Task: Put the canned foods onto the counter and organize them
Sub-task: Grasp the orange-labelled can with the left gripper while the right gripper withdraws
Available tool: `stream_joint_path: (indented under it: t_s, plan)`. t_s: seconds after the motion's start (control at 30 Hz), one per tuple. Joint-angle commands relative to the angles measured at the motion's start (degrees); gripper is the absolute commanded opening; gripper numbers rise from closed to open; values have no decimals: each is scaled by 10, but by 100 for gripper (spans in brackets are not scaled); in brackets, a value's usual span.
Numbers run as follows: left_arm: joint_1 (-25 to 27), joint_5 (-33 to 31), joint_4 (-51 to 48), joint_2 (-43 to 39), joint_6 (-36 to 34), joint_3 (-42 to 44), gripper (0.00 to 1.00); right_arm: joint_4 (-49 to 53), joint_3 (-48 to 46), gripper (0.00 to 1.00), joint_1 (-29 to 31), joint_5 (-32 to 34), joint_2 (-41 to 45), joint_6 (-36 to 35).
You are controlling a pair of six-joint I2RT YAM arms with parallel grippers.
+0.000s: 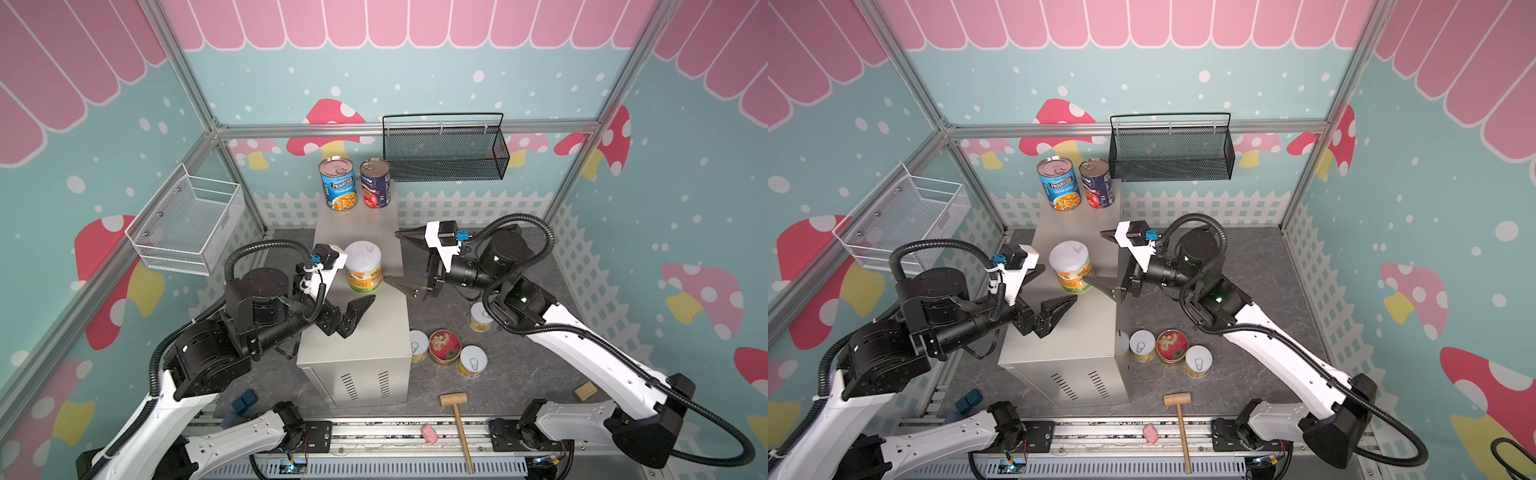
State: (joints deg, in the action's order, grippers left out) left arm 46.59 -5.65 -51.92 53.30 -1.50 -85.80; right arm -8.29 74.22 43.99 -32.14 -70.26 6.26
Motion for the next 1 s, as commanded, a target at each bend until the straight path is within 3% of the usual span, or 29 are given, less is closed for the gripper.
stream_joint_path:
  t_s: [0.0,0.17,0.43,0.97]
  plan:
    - [-34,36,19,17,9,-21,99,94,-30,99,5,95,43,-28]
    - [-102,125,55,24,19,-11,99,129,-83,99,6,110,109,-39]
    - [-117,169,69,61,-3,-24,96,159,-106,98,10,107,120,-49]
    - [-153,123,99,83,-22,-28,72,152,-104,97,18,132,116,-46]
